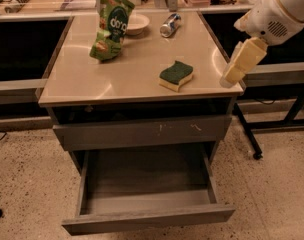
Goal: Place sponge into middle drawer
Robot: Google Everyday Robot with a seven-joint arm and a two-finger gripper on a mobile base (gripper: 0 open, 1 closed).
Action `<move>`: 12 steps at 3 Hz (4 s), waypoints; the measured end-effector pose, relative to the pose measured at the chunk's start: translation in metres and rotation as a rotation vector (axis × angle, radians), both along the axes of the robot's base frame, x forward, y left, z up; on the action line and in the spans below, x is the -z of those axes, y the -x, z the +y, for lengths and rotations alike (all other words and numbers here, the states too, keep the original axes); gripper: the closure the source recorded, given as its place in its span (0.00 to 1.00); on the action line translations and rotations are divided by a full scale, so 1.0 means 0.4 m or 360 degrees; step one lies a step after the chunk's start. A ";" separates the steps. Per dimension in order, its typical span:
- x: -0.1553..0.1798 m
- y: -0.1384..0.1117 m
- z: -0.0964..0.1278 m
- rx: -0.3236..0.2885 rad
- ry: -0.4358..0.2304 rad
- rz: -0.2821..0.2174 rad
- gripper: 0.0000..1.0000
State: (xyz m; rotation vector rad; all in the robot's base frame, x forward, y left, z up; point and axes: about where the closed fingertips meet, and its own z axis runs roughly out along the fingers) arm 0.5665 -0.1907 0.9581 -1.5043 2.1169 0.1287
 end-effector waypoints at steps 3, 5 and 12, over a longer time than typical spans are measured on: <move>0.084 -0.271 0.166 0.0162 -0.0249 -0.0143 0.00; 0.166 -0.291 0.173 0.0224 -0.0283 -0.0063 0.00; 0.378 -0.355 0.232 0.0269 -0.0293 0.0196 0.35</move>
Offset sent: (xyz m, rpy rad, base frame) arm 0.1626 0.1018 -0.0677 0.1829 -0.1220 -0.1723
